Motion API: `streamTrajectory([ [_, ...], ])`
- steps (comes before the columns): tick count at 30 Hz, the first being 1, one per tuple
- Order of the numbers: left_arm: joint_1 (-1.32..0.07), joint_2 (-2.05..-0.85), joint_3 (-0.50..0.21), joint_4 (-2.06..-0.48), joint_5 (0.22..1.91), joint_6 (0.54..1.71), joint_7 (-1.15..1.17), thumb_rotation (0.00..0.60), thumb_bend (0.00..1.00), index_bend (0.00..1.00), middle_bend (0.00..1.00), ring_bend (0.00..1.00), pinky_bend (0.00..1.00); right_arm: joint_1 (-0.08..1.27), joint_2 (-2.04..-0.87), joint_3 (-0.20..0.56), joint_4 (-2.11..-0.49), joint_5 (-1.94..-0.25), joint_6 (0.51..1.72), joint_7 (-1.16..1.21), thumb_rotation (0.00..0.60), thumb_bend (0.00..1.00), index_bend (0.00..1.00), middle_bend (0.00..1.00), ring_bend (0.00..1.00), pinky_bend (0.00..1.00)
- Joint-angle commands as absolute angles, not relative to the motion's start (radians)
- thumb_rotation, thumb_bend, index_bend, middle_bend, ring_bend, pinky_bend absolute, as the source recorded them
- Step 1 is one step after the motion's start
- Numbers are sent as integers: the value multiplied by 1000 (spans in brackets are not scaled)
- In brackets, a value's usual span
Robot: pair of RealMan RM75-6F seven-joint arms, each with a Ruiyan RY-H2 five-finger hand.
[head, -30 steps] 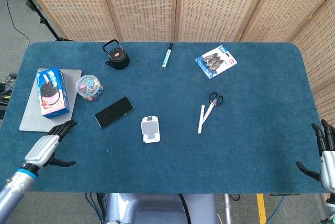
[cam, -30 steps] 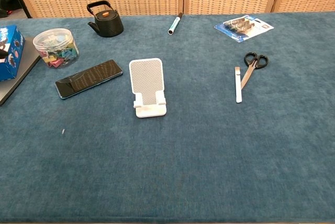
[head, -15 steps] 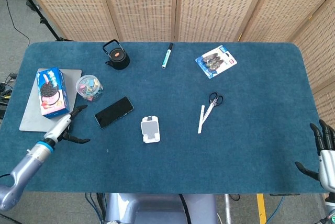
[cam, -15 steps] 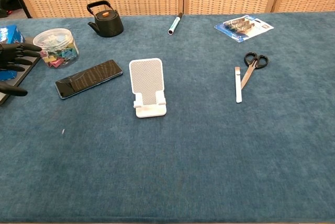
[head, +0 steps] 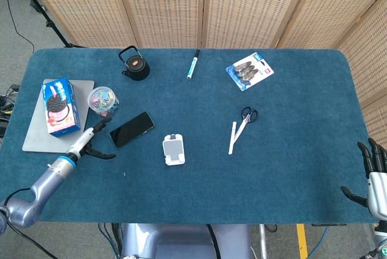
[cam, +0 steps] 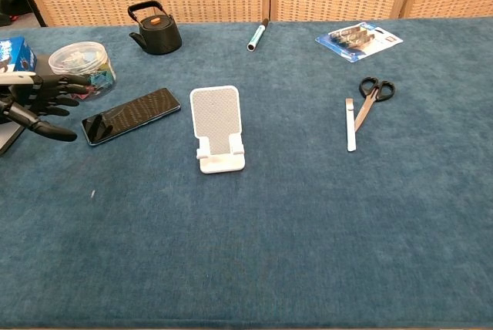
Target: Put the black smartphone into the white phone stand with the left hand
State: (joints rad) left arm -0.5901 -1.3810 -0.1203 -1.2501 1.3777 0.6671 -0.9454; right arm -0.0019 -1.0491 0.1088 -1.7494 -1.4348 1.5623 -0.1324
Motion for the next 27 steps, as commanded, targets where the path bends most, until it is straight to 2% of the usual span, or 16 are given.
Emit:
streamTrajectory([
  [1,-599,-1392,-119,-1245,1379,663,-945,600,0,0,0,0,0,-1,-1049,108,-1750,-1434,1561,-133,600,0,0,0,0,0],
  [15,-605,-1395,-94,-1312,1392,680,-895,600,0,0,0,0,0,-4,-1042,109,-1755,-1433,1565,-120,600,0,0,0,0,0],
  [27,-602,-1375,-59,-1416,1453,708,-957,600,0,0,0,0,0,-6,-1035,108,-1758,-1436,1567,-106,600,0,0,0,0,0],
])
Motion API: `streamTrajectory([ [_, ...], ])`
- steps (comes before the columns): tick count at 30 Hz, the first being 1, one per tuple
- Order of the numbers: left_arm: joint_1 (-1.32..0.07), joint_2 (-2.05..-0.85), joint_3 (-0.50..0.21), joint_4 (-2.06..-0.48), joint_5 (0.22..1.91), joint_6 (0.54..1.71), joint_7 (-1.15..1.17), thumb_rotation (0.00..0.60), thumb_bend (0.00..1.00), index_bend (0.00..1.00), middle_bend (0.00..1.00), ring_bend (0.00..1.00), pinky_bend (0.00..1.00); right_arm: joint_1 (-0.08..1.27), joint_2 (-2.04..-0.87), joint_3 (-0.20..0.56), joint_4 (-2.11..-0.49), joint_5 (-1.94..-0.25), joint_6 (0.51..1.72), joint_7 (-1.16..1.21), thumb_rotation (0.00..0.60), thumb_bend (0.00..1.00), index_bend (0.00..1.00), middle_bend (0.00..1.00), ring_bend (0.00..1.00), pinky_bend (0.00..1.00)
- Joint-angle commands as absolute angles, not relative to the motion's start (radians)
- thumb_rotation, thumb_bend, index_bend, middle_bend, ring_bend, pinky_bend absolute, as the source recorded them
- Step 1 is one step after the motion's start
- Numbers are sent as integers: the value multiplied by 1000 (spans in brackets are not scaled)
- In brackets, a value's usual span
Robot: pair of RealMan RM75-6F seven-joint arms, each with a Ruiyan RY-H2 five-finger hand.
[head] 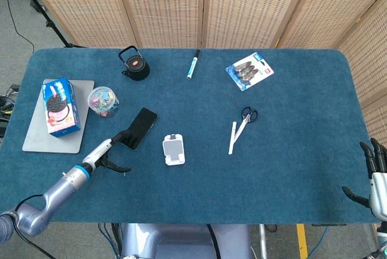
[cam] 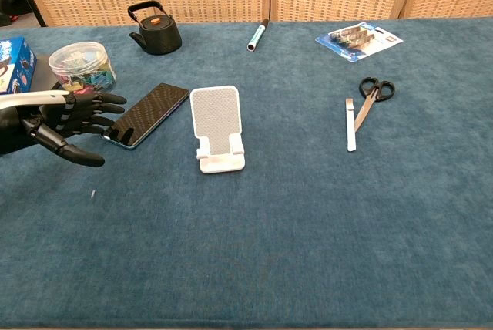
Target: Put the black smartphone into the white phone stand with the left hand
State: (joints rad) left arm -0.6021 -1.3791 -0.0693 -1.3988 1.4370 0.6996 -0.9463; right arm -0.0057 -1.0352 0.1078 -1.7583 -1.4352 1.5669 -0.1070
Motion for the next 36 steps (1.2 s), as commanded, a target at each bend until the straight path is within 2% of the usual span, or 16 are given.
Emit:
streamTrajectory([
  [1,-604,-1376,-47,-1438,1469,708,-965,600,0,0,0,0,0,-6,-1034,107,-1759,-1436,1567,-105,600,0,0,0,0,0],
  [9,-613,-1387,-27,-1455,1493,726,-955,600,0,0,0,0,0,-6,-1032,106,-1760,-1435,1564,-101,600,0,0,0,0,0],
  [16,-600,-1376,-15,-1451,1528,809,-846,600,0,0,0,0,0,-7,-1030,107,-1761,-1434,1567,-96,600,0,0,0,0,0],
  [19,-576,-1336,-17,-1433,1561,907,-705,600,0,0,0,0,0,-8,-1027,108,-1761,-1433,1568,-89,600,0,0,0,0,0],
  [23,-570,-1297,-32,-1422,1562,959,-552,600,0,0,0,0,0,-7,-1026,109,-1761,-1431,1565,-87,600,0,0,0,0,0],
  [24,-589,-1281,-43,-1368,1576,958,-410,600,0,0,0,0,0,-5,-1027,109,-1759,-1427,1560,-87,600,0,0,0,0,0],
  [31,-682,-1316,-56,-1230,1583,879,19,600,0,0,0,0,0,0,-1035,118,-1748,-1401,1552,-99,600,0,0,0,0,0],
  [33,-709,-1346,-52,-1158,1637,912,111,600,0,0,0,0,0,2,-1040,124,-1745,-1390,1552,-107,600,0,0,0,0,0],
  [36,-737,-1390,-42,-1071,1690,951,120,600,0,0,0,0,0,7,-1047,128,-1741,-1380,1546,-120,600,0,0,0,0,0],
])
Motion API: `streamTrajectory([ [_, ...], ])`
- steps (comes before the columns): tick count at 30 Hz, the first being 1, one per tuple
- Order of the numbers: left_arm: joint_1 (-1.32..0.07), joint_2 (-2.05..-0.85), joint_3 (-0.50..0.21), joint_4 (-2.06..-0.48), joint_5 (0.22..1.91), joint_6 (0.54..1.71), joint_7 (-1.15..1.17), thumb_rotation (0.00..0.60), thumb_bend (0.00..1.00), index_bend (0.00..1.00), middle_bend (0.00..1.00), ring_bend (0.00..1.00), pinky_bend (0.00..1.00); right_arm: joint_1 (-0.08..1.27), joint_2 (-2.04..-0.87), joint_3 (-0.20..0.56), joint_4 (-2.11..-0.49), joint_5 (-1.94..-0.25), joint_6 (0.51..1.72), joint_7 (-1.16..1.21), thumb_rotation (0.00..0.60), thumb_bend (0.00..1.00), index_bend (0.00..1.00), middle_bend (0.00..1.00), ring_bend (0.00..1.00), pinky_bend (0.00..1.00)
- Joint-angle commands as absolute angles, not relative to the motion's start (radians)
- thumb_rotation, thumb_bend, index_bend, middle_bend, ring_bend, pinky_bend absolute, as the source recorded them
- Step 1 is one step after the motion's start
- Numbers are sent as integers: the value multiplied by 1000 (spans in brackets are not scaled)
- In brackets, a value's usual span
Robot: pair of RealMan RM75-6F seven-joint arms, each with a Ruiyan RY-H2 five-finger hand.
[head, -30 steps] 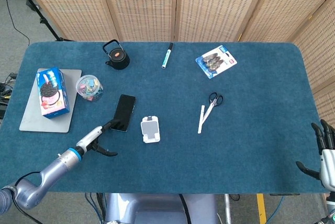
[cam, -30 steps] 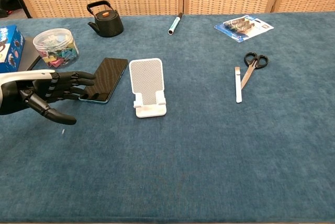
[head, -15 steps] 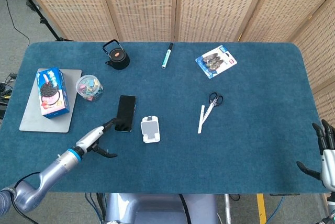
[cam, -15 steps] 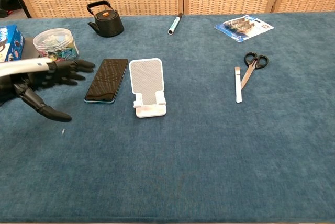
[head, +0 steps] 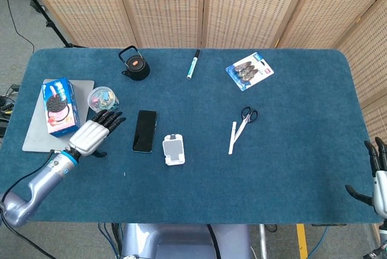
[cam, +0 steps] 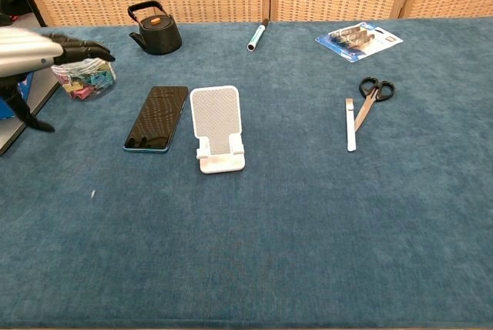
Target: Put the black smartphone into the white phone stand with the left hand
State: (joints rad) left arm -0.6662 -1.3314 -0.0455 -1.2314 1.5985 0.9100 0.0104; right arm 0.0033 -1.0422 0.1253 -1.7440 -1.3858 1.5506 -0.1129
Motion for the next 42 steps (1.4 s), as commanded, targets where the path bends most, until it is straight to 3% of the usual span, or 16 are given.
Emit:
streamTrajectory([
  [1,-748,-1406,-37,-1040,1705,959,110,600,0,0,0,0,0,8,-1049,129,-1740,-1376,1543,-124,600,0,0,0,0,0],
  [7,-831,-1513,37,-823,1831,992,40,600,0,0,0,0,0,16,-1062,136,-1727,-1349,1530,-147,600,0,0,0,0,0],
  [20,-889,-1618,168,-578,1948,1082,-98,600,0,0,0,0,0,23,-1067,152,-1709,-1300,1510,-146,600,0,0,0,0,0],
  [42,-977,-1739,254,-473,1966,1024,-190,600,19,0,0,0,17,33,-1065,159,-1696,-1264,1486,-151,600,0,0,0,0,0],
])
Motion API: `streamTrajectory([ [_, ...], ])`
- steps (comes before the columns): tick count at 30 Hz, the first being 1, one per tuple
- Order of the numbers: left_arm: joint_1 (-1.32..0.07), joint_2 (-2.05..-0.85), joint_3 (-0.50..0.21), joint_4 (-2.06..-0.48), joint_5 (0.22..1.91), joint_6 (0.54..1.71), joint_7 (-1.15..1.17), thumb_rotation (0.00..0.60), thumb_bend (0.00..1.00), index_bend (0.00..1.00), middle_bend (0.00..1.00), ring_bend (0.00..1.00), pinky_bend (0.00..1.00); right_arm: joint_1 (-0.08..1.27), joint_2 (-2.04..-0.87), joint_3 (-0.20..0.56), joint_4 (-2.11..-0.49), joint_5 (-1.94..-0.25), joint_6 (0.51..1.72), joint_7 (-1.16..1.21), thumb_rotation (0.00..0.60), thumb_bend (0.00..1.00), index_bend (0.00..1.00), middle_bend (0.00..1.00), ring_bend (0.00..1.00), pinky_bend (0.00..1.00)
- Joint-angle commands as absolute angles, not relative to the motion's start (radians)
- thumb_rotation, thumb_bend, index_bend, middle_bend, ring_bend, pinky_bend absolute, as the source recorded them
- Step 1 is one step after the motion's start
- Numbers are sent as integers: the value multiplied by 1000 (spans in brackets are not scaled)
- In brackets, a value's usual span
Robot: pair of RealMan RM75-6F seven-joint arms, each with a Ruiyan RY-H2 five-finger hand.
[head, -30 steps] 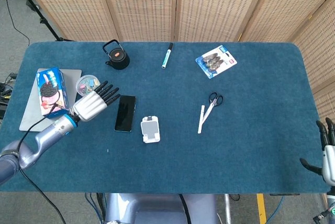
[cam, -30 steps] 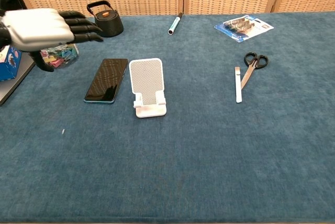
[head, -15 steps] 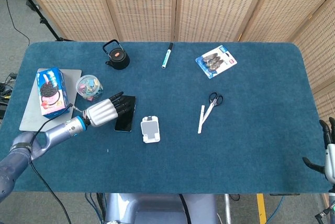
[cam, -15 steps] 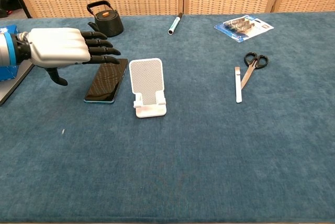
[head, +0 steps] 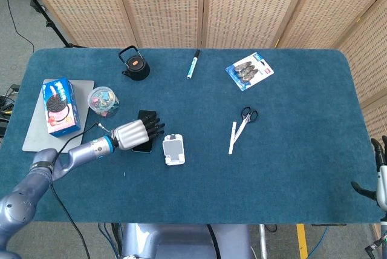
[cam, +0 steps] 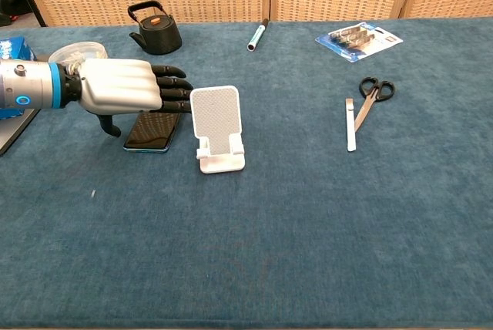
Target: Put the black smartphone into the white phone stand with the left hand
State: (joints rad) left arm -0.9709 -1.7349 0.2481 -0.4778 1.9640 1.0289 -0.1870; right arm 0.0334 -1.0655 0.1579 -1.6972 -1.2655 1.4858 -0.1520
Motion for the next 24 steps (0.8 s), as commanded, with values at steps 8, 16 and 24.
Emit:
streamTrajectory([
  [8,-1009,-1762,280,-464,1972,1002,-213,600,68,94,3,5,73,32,-1060,160,-1699,-1257,1483,-144,600,0,0,0,0,0],
  [16,-1010,-1779,295,-453,1964,1012,-239,600,124,391,248,171,250,31,-1055,159,-1702,-1251,1478,-138,600,0,0,0,0,0],
  [24,-974,-1792,291,-407,1953,1139,-252,600,164,626,500,333,324,32,-1054,155,-1705,-1257,1477,-139,600,0,0,0,0,0],
])
